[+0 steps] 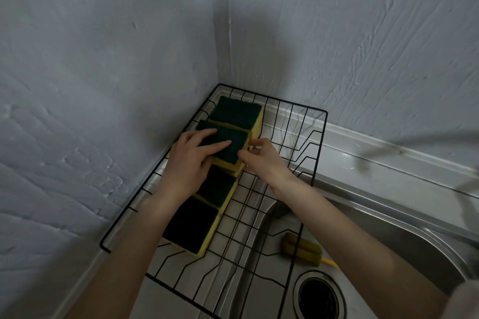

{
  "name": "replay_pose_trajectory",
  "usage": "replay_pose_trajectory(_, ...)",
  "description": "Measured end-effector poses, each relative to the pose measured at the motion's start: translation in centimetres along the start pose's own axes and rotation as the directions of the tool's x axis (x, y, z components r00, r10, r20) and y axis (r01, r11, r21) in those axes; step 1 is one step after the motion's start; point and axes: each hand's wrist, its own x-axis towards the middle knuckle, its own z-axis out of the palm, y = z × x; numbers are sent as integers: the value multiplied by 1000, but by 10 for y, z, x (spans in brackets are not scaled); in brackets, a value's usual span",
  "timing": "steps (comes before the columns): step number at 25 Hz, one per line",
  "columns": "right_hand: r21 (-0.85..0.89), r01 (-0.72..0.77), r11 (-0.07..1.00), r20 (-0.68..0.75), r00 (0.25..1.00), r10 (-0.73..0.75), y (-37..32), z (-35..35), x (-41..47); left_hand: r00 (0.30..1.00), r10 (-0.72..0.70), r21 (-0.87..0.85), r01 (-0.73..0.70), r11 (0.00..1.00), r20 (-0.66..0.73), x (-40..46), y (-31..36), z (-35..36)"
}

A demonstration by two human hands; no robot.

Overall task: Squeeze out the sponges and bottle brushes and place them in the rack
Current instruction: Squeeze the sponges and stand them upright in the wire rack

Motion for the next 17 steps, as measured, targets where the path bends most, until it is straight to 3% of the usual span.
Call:
replay_pose_trajectory(3, -37, 24, 999, -16, 1000, -25, -1, 2, 4, 1000, -28, 10, 28, 1000, -5, 5, -1, 4)
replay_pose_trajectory(7, -249, 67, 966, -44, 996, -80, -3, -2, 6, 999, -44, 22, 44, 999, 27, 7, 0, 7)
replay_pose_trajectory(12, -264, 125, 956, -16, 991, -134, -6, -18, -13, 984, -104, 62, 96, 993, 143, 1, 10, 3)
replay_pose_trajectory(17, -279, 250, 927, -79, 956, -281, -15, -42, -47, 992, -46, -12, 48, 999, 115, -11, 43, -13)
